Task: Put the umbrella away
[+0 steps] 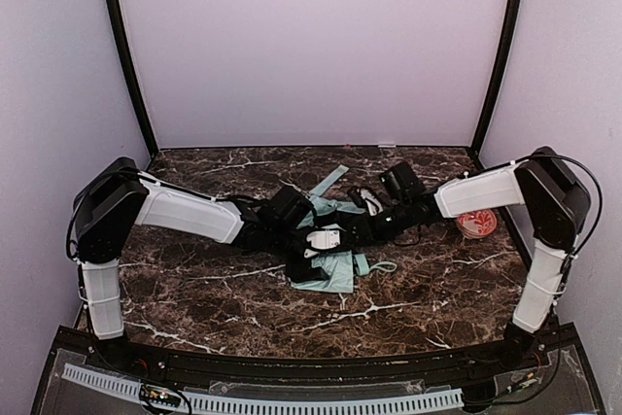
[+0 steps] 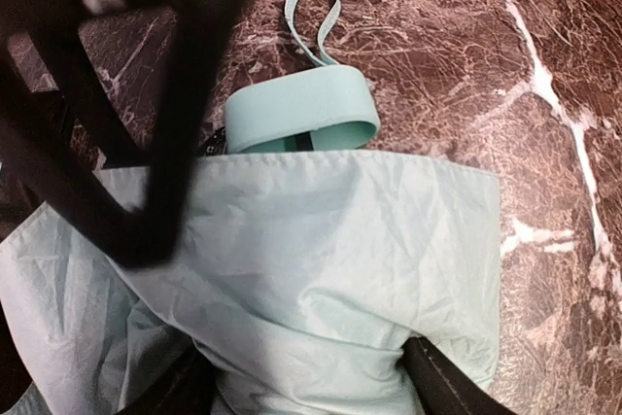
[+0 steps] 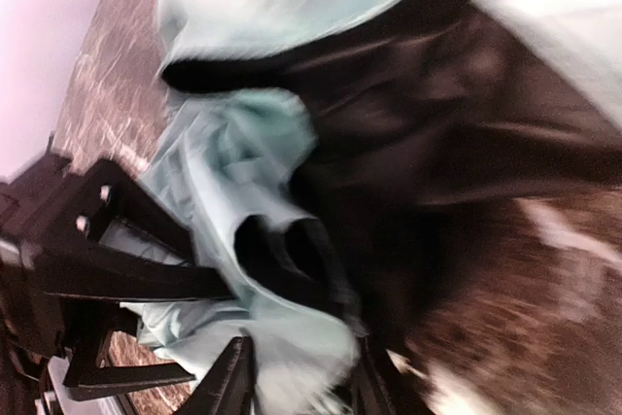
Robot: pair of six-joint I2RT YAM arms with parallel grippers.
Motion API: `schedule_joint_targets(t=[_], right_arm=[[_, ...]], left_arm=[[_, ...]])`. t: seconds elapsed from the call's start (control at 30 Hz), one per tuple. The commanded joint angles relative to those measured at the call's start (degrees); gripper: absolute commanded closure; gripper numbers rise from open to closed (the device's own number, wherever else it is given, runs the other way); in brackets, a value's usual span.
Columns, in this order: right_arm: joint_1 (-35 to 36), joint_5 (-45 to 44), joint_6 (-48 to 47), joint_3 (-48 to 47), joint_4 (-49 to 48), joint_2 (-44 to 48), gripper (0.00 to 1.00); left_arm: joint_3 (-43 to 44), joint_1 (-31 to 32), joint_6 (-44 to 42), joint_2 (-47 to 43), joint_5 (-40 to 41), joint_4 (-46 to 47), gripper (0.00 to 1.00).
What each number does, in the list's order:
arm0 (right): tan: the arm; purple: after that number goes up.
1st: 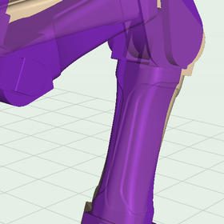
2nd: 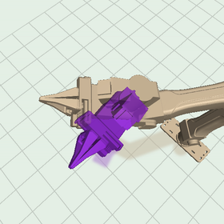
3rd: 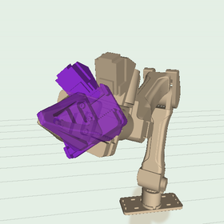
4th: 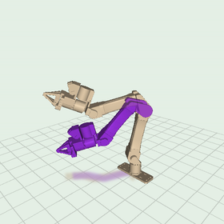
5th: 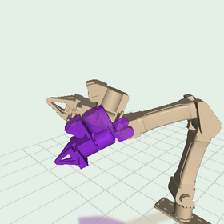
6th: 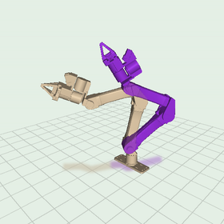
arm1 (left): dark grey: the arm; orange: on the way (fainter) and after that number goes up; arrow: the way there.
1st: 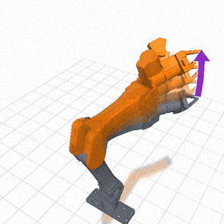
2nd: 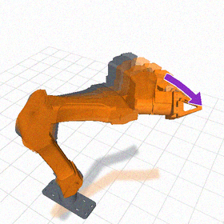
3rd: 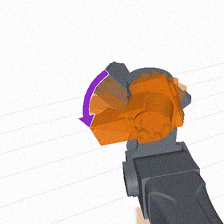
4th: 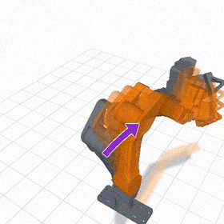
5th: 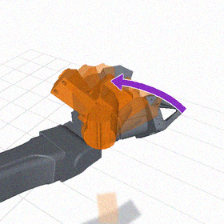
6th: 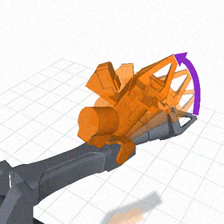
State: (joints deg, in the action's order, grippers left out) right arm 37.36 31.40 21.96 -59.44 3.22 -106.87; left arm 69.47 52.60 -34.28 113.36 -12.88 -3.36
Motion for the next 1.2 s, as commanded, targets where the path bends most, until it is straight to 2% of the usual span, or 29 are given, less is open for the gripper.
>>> schedule_joint_targets(t=[0.0, 0.17, 0.23, 0.3, 0.43, 0.5, 0.53, 0.6, 0.63, 0.67, 0.7, 0.73, 0.9, 1.03, 1.17], right_arm=[[-5.0, -6.1, -5.1, -4.1, 7.8, 5.7, 0.59], [-5.1, -4.5, -7.7, -13.5, 9.0, 1.5, 0.49], [-4.3, -2.4, -7.6, -16.4, 7.0, -1.4, 0.37], [-3.1, -1.9, -7.2, -19.8, 5.8, -4.8, 0.29], [-0.4, -2.2, -8.4, -27.3, 7.2, -12.8, 0.27], [0.2, -0.5, -8.6, -29.8, 9.3, -15.3, 0.34], [0.3, 0.8, -8.4, -29.5, 8.7, -15.5, 0.47], [0.3, 3.1, -8.2, -27.8, 7.6, -14.4, 0.82], [0.3, 3.2, -8.2, -26.1, 7.2, -12.7, 0.95], [0.3, 2.0, -8.3, -24.1, 6.8, -10.6, 1.00], [0.0, 1.2, -8.2, -21.5, 6.3, -8.3, 1.00], [-0.9, -0.9, -6.9, -14.5, 4.8, -1.4, 1.00], [-1.5, -2.6, -2.5, 2.5, -0.9, 7.0, 1.00], [-1.9, -2.9, 0.8, 9.3, -5.0, 8.3, 1.00], [-2.7, -4.0, 1.4, 11.0, -7.1, 5.5, 1.00]], left_arm=[[-2.1, -0.4, -0.5, 3.1, 0.5, -10.5, 0.34], [-2.4, -0.4, -0.5, 3.1, -0.9, -9.7, 0.36], [-2.3, -0.4, -0.3, 3.1, -1.0, -10.1, 0.36], [-2.5, -0.4, -0.1, 3.1, -1.0, -10.2, 0.36], [-2.6, -0.4, 0.2, 3.0, -0.7, -9.8, 0.36], [-2.5, -0.4, 0.4, 2.8, -0.6, -10.1, 0.37], [-2.7, -0.4, 0.4, 2.7, -0.7, -10.1, 0.36], [-3.6, -0.4, 0.3, 2.4, -0.8, -9.2, 0.37], [-3.9, -0.4, 0.1, 2.4, -1.0, -8.7, 0.37], [-4.1, -0.4, 0.1, 2.4, -1.2, -8.3, 0.37], [-4.2, -0.4, 0.2, 2.4, -1.4, -8.3, 0.37], [-4.4, -0.4, 0.4, 2.3, -2.1, -8.1, 0.37], [-5.0, -0.6, 0.2, 2.4, -3.3, -7.5, 0.37], [-5.0, -0.6, 0.2, 2.2, -4.2, -8.2, 0.38], [-5.0, -0.6, -0.1, 1.5, -5.8, -8.5, 0.38]])
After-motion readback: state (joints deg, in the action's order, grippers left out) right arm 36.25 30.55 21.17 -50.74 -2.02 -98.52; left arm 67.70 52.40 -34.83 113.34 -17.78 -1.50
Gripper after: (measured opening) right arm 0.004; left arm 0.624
